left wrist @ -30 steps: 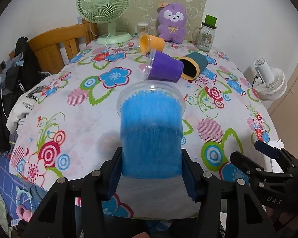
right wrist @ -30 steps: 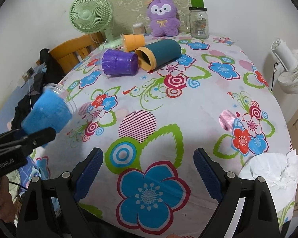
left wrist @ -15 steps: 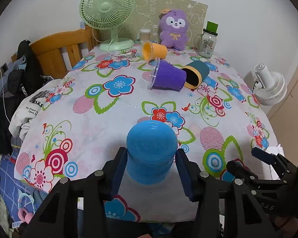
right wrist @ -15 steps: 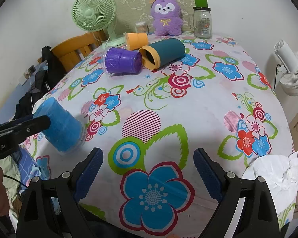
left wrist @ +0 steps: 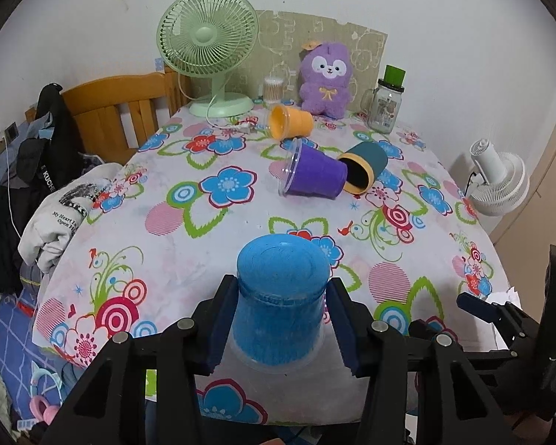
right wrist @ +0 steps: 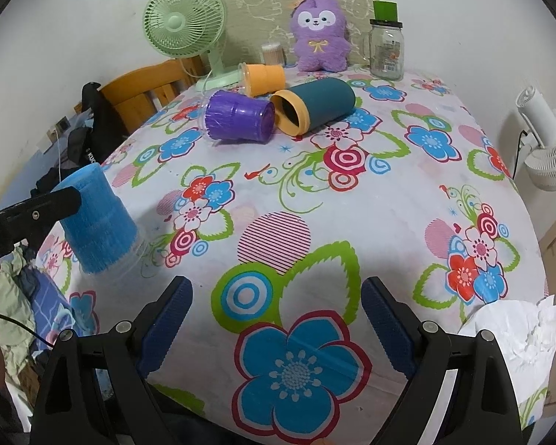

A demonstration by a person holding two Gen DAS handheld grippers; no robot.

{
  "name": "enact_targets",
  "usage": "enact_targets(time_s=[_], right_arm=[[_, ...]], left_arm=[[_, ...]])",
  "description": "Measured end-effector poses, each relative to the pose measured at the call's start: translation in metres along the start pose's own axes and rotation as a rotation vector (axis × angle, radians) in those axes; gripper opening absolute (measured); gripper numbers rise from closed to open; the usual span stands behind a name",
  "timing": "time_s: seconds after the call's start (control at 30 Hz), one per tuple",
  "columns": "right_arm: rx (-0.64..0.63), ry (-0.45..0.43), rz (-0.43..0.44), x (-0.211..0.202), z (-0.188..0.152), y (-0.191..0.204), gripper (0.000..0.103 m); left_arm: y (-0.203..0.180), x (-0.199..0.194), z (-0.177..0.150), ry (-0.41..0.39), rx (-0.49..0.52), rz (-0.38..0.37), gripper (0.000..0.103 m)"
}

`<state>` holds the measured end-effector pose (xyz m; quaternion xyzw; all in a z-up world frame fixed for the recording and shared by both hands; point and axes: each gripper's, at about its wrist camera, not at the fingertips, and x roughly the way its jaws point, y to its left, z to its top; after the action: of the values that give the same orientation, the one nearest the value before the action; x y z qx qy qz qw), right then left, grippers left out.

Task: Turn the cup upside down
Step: 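Rotate the held blue cup with the left tool so its bottom faces up, then lower the blue cup rim-down onto the table and open the left tool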

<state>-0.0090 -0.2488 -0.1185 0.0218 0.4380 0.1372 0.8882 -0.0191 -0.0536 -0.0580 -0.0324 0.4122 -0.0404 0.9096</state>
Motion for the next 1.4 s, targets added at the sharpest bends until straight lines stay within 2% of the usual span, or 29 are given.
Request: enact_targets(time_s=[0.1,0.2,0.53,0.77,1.0,1.4], right_arm=[[-0.007,0.002,-0.007,0.000,0.001,0.002,0.094],[-0.011,0.004,-0.011,0.001,0.001,0.003,0.094],[-0.025,-0.009,-0.026,0.000,0.010,0.008,0.094],[-0.051,-0.081,-0.071,-0.015,0.037,0.021,0.094],[-0.036,-0.137,-0.077,-0.024,0.062,0.027,0.094],[-0.039,-0.227,-0.128,-0.052,0.087,0.047,0.094]], left_arm=[[0.000,0.001,0.000,0.007,-0.006,0.002,0.052],[0.003,-0.002,-0.001,0.011,-0.017,0.005,0.072],[0.012,-0.005,0.001,-0.001,-0.043,0.003,0.088],[0.017,-0.011,0.009,-0.039,-0.051,0.010,0.092],[0.028,-0.018,0.016,-0.081,-0.065,0.035,0.096],[0.039,-0.029,0.030,-0.148,-0.080,0.056,0.099]])
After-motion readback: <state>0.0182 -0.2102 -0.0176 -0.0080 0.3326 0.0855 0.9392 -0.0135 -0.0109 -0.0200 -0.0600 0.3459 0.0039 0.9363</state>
